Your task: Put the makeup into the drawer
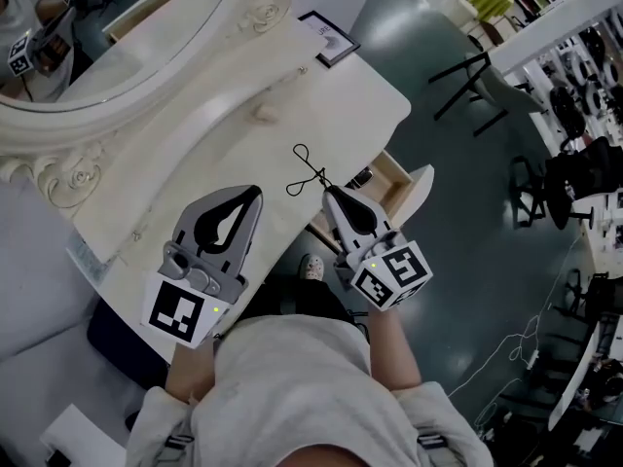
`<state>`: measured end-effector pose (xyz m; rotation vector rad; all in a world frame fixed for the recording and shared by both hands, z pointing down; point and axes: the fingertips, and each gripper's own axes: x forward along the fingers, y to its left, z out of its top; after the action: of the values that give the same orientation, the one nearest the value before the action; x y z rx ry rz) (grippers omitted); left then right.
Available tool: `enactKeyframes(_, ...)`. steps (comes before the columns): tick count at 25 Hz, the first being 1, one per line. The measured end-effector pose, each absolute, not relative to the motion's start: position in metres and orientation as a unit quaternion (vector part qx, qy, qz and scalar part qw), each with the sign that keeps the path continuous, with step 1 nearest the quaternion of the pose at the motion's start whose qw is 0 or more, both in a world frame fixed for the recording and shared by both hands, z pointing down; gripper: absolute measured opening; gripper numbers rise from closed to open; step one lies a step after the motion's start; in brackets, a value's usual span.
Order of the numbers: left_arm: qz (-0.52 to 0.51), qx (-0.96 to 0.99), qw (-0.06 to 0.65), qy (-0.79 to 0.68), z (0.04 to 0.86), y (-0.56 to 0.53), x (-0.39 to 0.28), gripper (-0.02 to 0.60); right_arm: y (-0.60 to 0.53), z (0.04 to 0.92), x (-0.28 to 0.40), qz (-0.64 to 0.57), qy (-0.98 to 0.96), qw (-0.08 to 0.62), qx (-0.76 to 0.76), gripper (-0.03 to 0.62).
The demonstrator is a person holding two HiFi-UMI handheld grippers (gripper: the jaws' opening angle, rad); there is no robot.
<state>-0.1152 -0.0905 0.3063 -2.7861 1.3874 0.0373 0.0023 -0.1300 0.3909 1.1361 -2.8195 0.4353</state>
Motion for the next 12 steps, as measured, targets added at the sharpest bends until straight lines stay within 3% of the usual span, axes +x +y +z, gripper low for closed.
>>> enactKeyframes(12,0.015,-0.912,0.029,0.409,0.295,-0.105,-0.040,0.014,-0.141,0.396,0.108,0.149,-0.887,0.034,0.435,0.032)
